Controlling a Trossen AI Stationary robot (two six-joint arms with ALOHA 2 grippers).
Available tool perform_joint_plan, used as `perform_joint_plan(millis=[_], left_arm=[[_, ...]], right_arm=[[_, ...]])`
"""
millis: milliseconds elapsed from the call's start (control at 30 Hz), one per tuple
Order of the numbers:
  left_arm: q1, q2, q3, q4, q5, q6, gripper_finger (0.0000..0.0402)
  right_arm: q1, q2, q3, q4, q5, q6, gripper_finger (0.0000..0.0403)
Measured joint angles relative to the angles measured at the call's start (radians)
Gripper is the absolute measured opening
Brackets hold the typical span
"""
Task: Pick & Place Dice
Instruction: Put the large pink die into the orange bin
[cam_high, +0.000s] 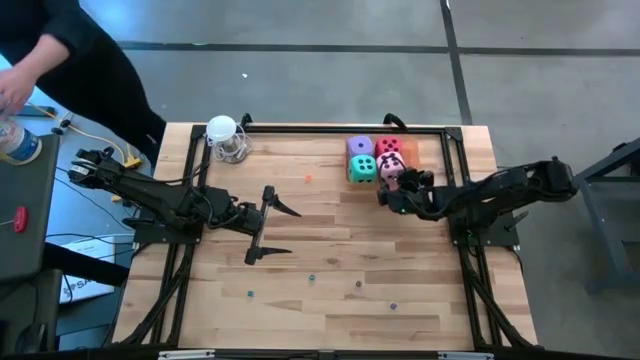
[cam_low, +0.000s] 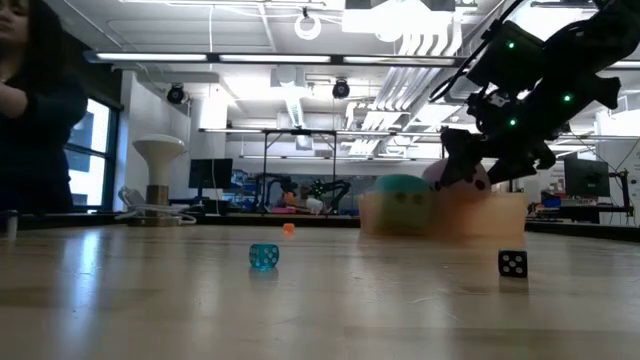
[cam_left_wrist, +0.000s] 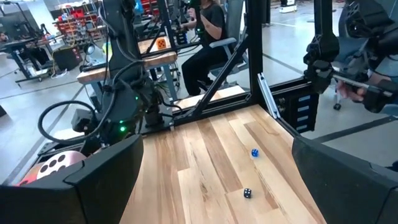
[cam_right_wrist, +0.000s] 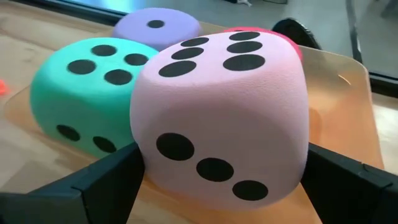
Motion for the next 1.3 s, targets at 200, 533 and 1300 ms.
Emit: perform_joint_plan(millis=[200,533,1300], left_arm=[[0.045,0.024,0.0,-0.054,0.002,0.001,0.04],[0.212,0.237,0.0,0.104,0.112,0.09,0.04],[0.552,1.047,0.285,0.985,0.432,-0.073,0.04]], right_arm=[[0.027,0.0,0.0,-0.001,0.015,0.0,0.0382],[0.065,0.0,0.0,0.0,-0.018,0.003,0.0382],[0.148,0.0,0.0,0.014,0.006,-0.01,0.0382]])
